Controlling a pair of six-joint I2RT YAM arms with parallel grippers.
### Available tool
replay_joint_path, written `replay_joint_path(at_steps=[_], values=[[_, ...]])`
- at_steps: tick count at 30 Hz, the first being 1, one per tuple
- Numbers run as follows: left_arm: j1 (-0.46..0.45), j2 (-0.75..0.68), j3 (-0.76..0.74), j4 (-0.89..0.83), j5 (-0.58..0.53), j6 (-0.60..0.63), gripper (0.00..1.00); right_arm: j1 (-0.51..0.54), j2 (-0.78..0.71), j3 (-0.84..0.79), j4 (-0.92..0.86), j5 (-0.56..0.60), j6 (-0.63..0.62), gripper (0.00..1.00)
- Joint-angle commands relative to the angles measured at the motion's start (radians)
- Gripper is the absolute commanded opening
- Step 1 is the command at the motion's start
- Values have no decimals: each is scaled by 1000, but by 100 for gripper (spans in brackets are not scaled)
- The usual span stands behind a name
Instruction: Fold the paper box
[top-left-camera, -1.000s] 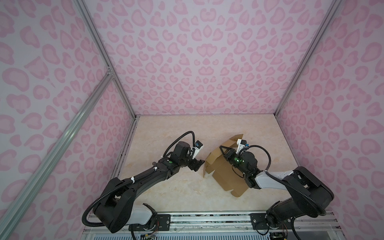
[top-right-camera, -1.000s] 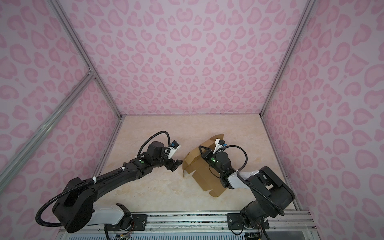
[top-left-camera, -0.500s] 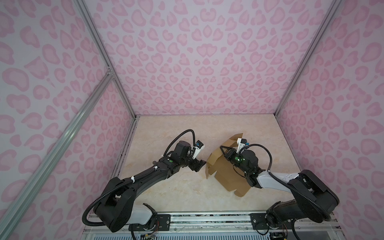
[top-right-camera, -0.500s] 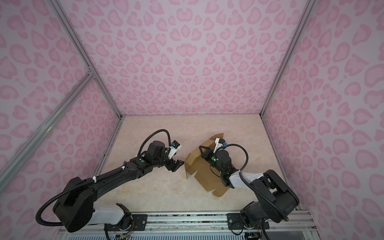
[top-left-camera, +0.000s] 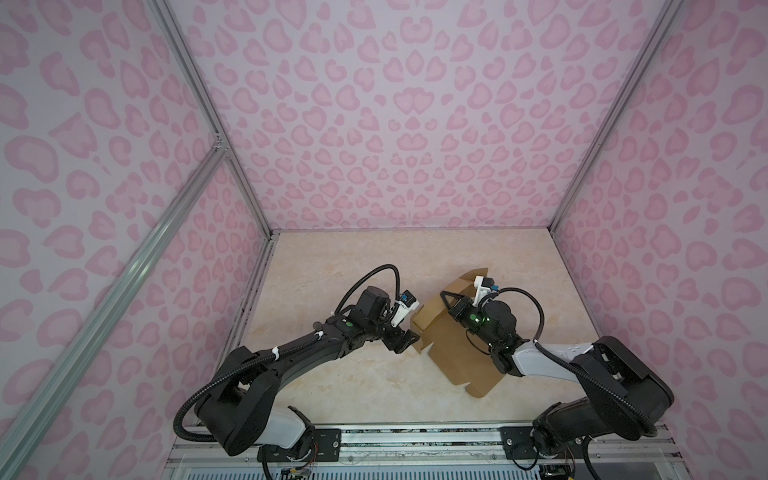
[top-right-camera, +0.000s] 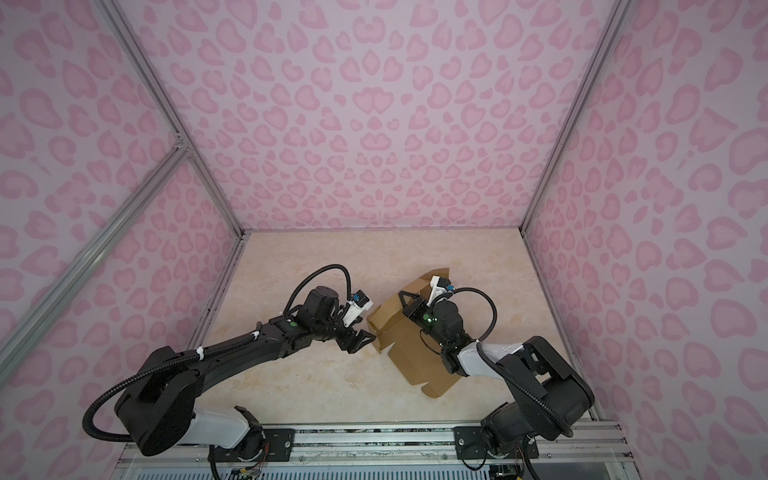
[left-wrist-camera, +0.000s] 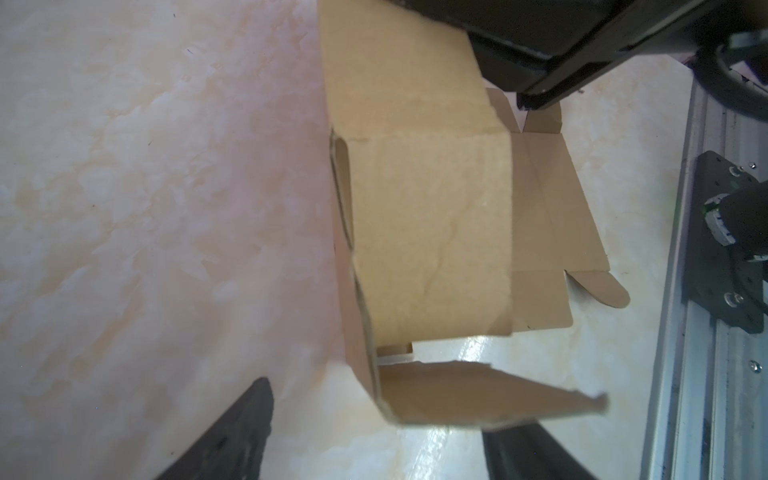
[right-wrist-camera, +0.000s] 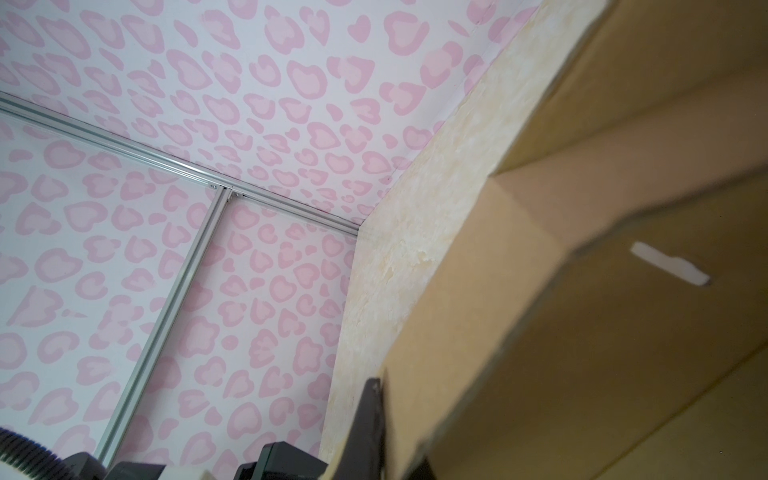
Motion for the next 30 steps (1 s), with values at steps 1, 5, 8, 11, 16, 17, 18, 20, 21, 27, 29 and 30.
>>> replay_joint_path(at_steps=[1,5,8,11,16,17,18,20,21,27,29,30], values=[[-2,-2,-1,24,-5,18,80,-2,1,-15,-80,5,-32,6],[-3,-8,-8,37,15,15,79,-6,3,-24,-70,9,-28,6],[-6,7,-5,40,34,12,76,-6,8,-24,-60,4,-21,6],[-13,23,5,47,58,3,72,-6,8,-24,-57,3,-21,6],[-22,45,13,56,75,-12,68,-6,-3,-32,-66,7,-21,6],[-24,47,15,56,73,-14,68,-5,-4,-32,-66,9,-21,6],[-24,49,12,57,74,-19,67,-4,-5,-32,-68,10,-21,6],[-28,50,16,62,75,-27,66,-1,-7,-34,-65,11,-24,6],[-29,49,17,66,75,-33,66,0,-6,-33,-67,13,-26,6],[-40,43,-1,114,79,-68,64,5,-2,-39,-55,16,-22,6],[-47,46,0,117,76,-72,63,4,-3,-41,-53,17,-21,6],[-48,44,0,119,77,-75,62,5,-5,-40,-56,19,-21,6]])
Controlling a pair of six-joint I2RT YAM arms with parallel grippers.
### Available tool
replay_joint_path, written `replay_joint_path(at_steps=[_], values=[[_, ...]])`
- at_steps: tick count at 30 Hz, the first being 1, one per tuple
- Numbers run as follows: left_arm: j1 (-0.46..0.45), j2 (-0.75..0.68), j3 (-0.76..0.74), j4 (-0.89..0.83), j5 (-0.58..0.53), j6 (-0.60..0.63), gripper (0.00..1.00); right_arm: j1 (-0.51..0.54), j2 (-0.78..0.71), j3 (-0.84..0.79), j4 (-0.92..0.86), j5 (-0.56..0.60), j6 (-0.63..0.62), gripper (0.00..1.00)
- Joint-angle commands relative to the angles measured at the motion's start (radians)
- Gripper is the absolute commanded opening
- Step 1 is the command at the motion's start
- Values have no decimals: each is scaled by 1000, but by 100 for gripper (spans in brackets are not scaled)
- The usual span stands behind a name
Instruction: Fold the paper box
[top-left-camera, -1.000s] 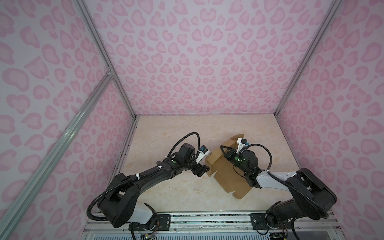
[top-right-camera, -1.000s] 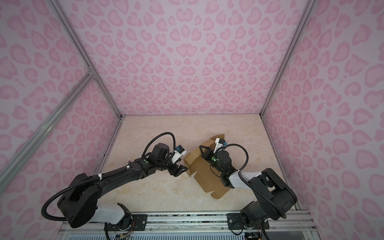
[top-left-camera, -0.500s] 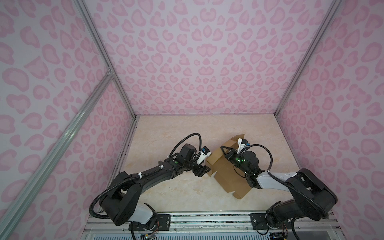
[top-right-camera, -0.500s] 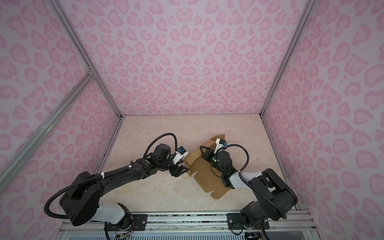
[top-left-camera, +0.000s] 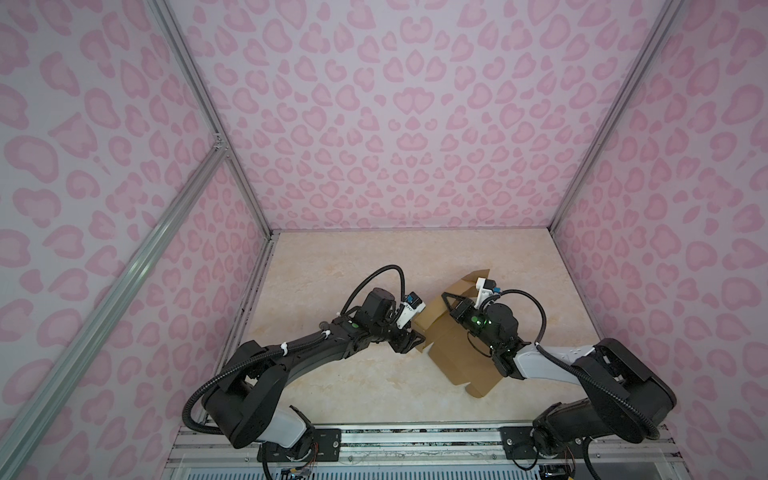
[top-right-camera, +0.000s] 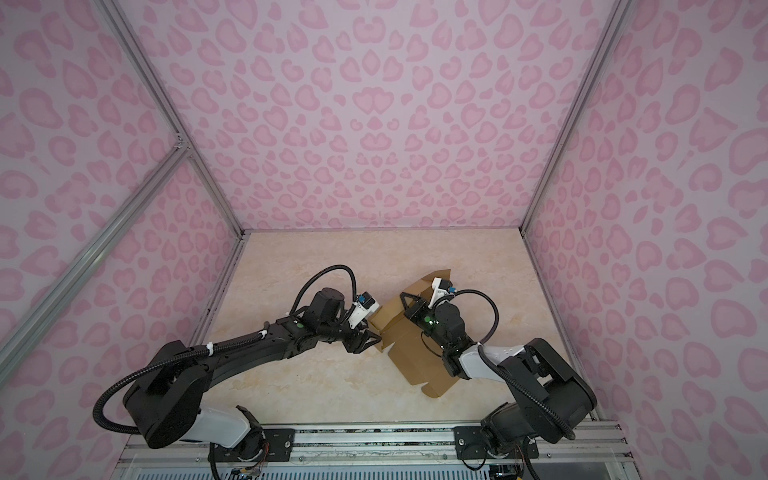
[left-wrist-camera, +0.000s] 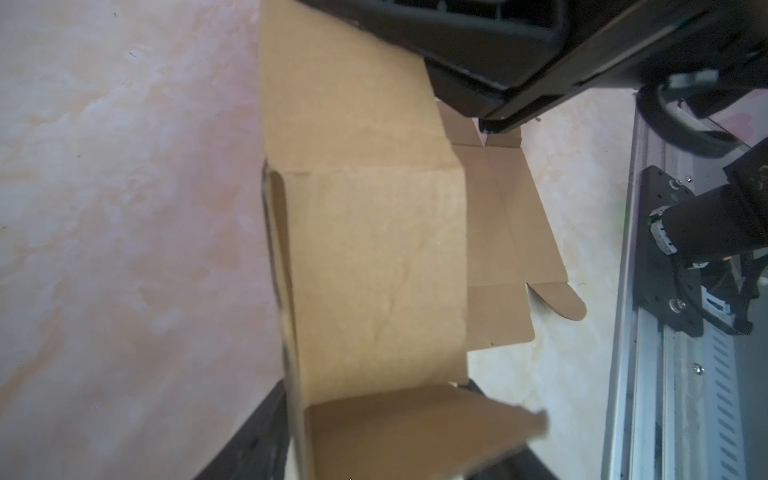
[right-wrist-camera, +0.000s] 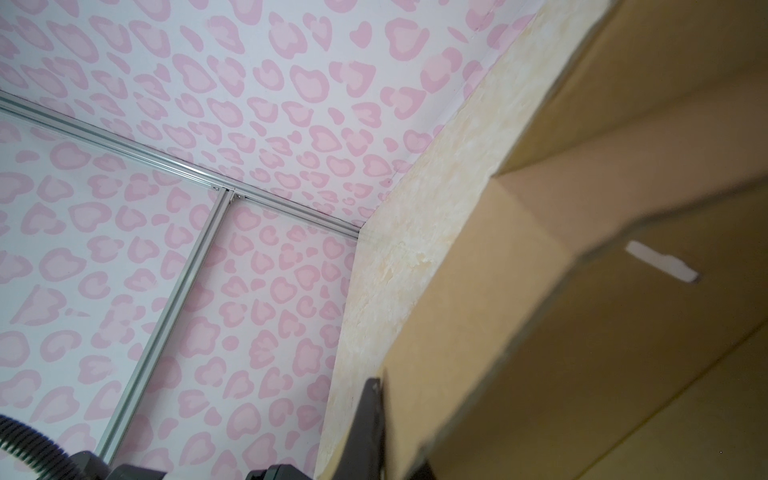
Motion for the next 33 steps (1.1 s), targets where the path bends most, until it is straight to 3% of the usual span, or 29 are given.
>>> replay_joint_path(at_steps=[1,25,33], values=[[-6,0,-2,55,20,-22,62,2,4,-10,-86,8,-20,6],[-36,-51,-56,156,8,-179,53,43,-57,-54,-83,96,-49,6],[-102,-86,-64,138,-43,-200,54,77,-55,-80,-22,149,-41,6]])
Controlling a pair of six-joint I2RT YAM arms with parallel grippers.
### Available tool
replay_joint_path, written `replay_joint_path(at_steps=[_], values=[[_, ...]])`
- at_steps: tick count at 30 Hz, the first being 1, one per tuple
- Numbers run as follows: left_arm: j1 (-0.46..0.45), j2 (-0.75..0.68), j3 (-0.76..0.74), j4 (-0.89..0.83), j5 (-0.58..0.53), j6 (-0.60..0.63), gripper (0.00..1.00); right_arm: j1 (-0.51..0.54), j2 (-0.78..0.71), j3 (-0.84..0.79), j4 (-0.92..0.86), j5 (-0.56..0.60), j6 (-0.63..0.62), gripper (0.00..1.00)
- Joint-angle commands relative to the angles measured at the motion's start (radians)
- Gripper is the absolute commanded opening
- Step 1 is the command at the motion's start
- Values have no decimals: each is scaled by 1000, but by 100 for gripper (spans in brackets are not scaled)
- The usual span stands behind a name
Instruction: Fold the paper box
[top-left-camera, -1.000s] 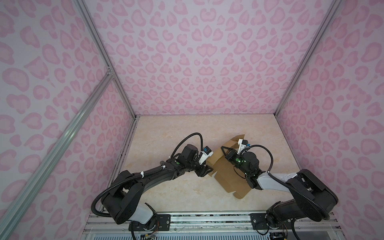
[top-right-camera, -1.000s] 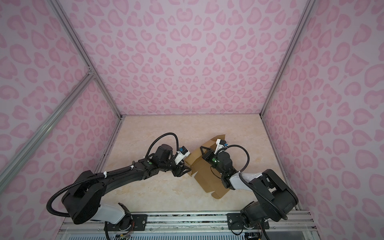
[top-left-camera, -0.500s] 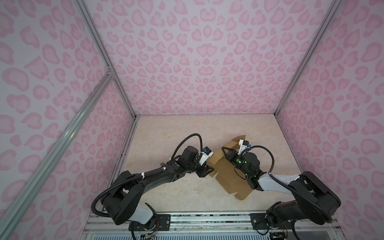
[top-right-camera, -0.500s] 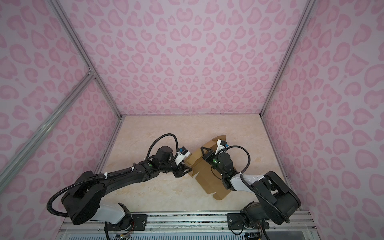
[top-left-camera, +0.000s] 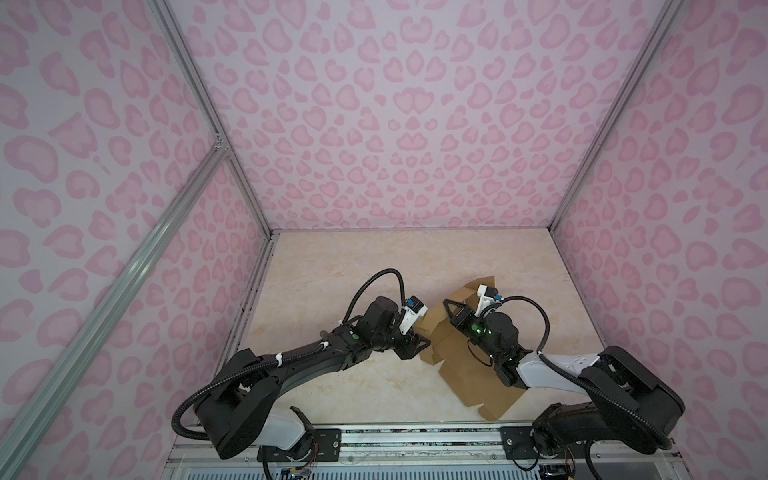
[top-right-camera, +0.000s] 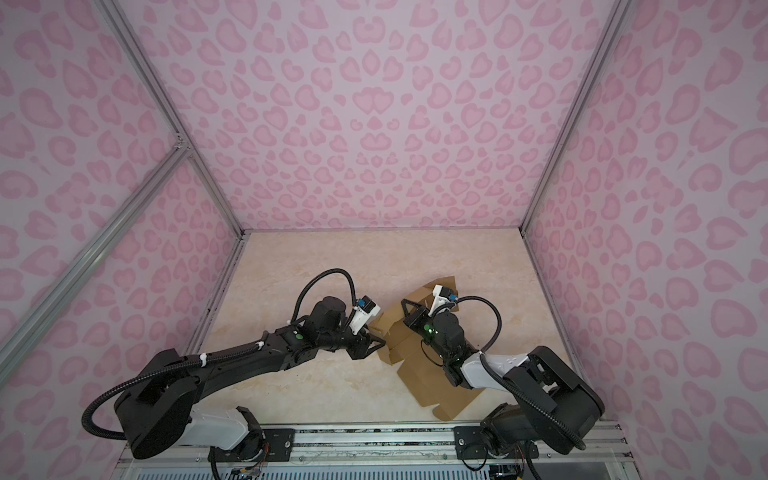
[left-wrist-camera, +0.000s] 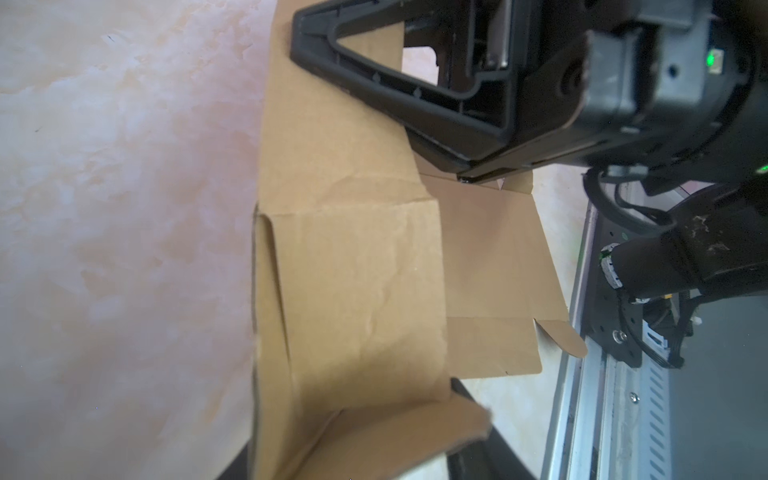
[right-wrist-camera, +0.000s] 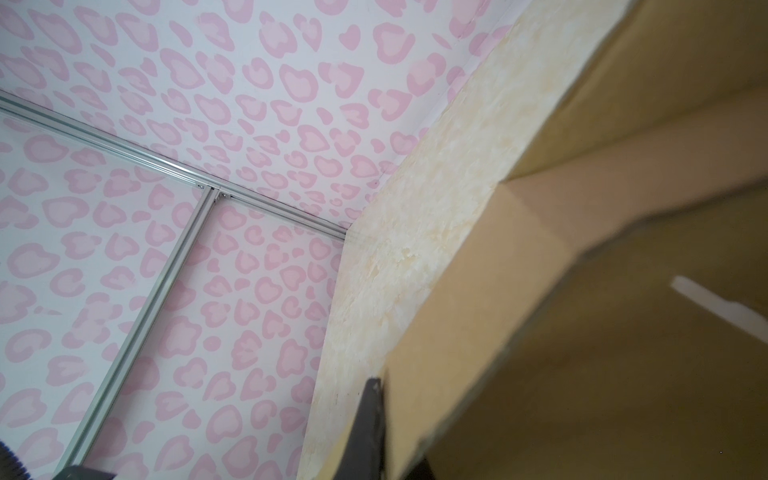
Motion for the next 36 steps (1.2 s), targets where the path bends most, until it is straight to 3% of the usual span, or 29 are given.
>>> replay_joint_path(at_steps=[1,17,27,36], values=[[-23,-23,1,51,-7,-7,55,11,0,-20,3,41,-20,6],[-51,-35,17,-2,-290,80,57,56,-122,-66,32,61,-32,7],[-71,-29,48,-13,-335,77,58,98,-52,-97,140,99,10,8],[-109,-41,27,14,-327,23,59,123,-88,-106,90,190,18,7]])
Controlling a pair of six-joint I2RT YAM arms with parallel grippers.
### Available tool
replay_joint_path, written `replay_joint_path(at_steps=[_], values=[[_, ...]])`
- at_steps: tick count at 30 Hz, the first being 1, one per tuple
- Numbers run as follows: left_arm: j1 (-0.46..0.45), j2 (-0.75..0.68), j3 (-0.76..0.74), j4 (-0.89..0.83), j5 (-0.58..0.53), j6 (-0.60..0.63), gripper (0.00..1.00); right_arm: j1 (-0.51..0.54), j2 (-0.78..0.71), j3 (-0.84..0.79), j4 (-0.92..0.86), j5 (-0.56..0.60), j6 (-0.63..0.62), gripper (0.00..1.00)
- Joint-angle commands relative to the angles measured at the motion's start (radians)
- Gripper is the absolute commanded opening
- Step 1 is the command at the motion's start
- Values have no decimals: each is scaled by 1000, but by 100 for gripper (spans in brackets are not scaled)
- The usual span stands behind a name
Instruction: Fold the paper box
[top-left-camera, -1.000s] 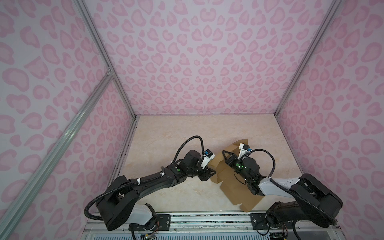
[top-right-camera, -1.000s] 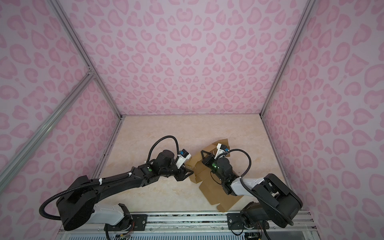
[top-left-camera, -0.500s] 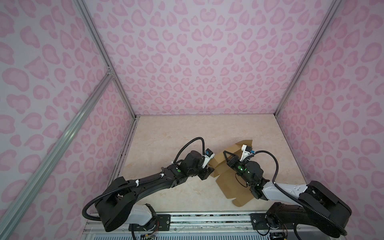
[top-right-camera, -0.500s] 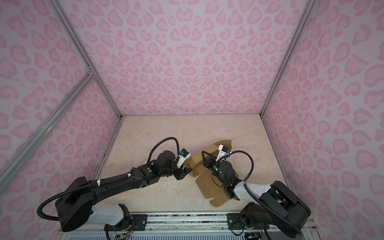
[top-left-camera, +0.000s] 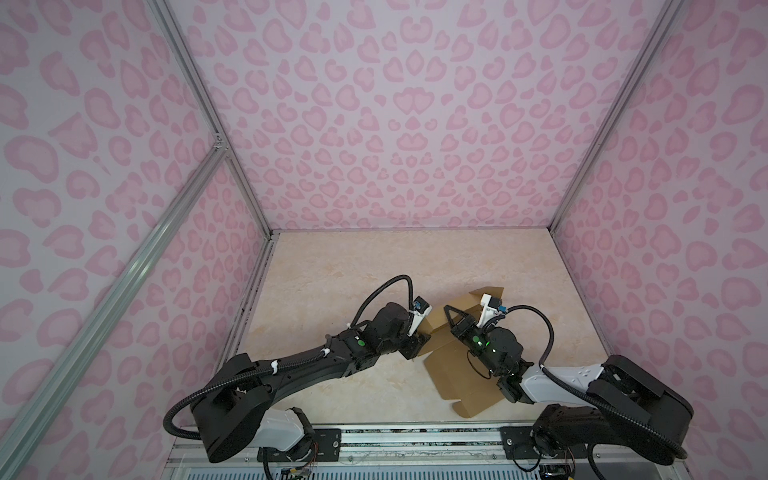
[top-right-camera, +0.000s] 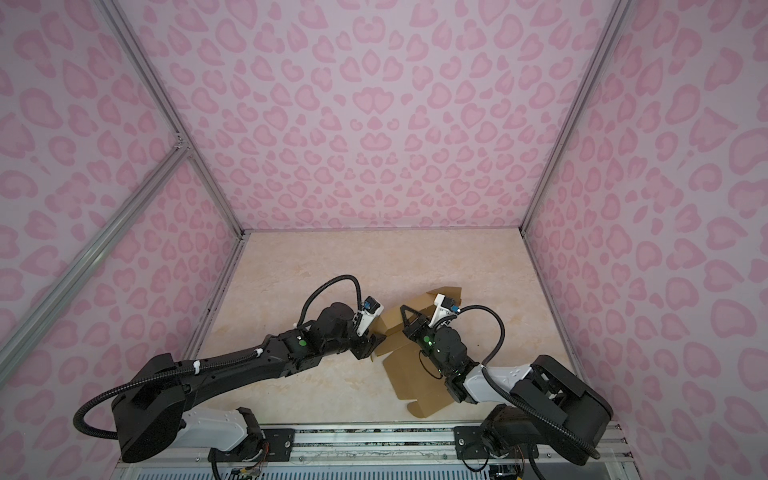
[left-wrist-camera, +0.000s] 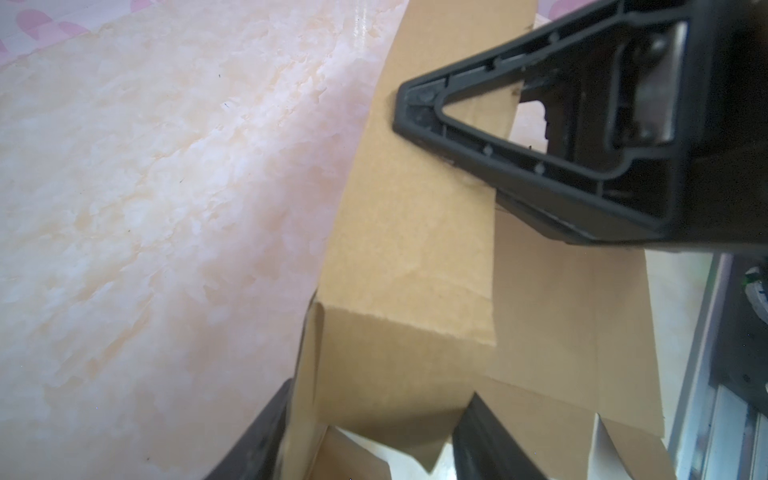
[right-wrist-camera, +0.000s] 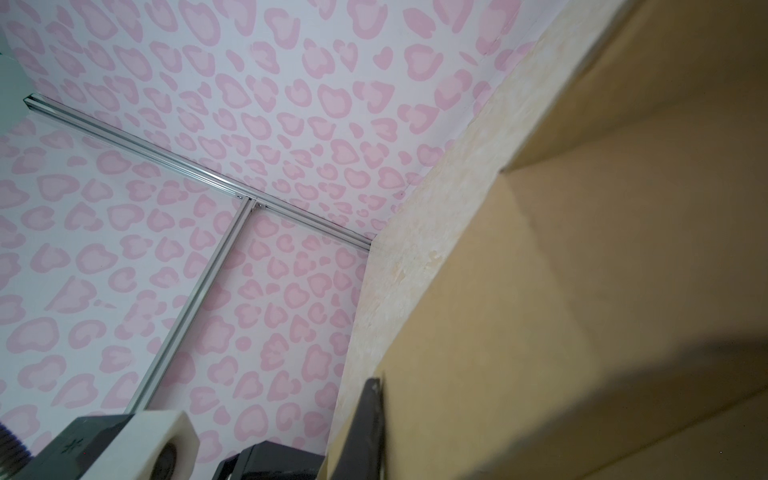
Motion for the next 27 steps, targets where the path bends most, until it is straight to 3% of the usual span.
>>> replay_joint_path(at_steps=[1,14,23,27], values=[[-6,-18,-5,48,10,-37,59,8,-22,-12,-50,59,-3,8],[-1,-200,-73,51,-22,-248,63,24,-38,-18,-70,101,-14,8],[158,-456,-263,49,-132,-331,70,21,-36,-17,-60,91,-12,7],[180,-439,-279,-34,-228,-315,72,18,-49,-14,-79,90,-16,7]])
